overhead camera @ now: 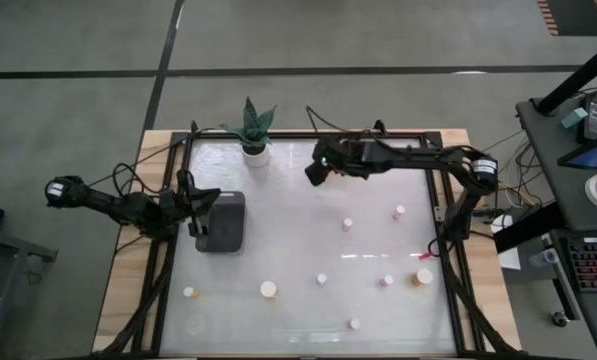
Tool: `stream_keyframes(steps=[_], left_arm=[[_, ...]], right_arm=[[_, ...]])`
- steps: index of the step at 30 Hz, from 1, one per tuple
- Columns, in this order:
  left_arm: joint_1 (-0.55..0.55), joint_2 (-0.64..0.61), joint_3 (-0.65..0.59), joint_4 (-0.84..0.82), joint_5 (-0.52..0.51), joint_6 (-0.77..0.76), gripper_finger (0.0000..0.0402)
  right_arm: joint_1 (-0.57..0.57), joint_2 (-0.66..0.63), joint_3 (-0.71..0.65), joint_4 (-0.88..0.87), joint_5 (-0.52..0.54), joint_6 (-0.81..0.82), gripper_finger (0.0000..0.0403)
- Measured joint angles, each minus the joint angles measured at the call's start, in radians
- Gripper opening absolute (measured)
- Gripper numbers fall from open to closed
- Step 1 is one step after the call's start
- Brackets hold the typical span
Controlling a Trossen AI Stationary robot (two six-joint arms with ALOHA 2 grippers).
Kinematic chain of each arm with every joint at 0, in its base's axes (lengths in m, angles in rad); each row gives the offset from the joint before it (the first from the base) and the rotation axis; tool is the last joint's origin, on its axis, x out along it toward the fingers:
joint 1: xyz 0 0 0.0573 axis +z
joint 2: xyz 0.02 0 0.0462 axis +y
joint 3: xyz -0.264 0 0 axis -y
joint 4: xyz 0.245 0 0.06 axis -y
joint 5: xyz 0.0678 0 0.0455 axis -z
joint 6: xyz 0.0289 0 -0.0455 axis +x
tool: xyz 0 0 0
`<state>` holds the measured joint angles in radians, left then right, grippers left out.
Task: Pick and place medicine bottles into bin by pill shape (circle, oval)
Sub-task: Put the small orange pill bottle into the black bin
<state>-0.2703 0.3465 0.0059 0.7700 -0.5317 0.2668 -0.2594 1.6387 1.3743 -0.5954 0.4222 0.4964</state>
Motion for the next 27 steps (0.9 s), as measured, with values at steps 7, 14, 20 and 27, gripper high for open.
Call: stream_keyframes(steps=[7, 14, 20, 27], left_arm=[[0.0, 0.002, 0.0, 0.003, 0.0, -0.03, 0.0004], [0.0, 0.002, 0.0, 0.017, 0.002, -0.105, 0.0004], [0.0, 0.005, 0.0, 0.034, 0.004, -0.132, 0.0004], [0.0, 0.006, 0.0, 0.04, 0.034, -0.218, 0.0004]], right_arm=[[0.153, -0.095, -0.058, -0.002, 0.0, -0.045, 0.0288], [0.273, -0.218, -0.219, 0.112, 0.0, -0.075, 0.0288], [0.346, -0.368, -0.47, 0.436, -0.02, -0.259, 0.0288], [0.36, -0.565, -0.681, 0.691, -0.122, -0.413, 0.0288]])
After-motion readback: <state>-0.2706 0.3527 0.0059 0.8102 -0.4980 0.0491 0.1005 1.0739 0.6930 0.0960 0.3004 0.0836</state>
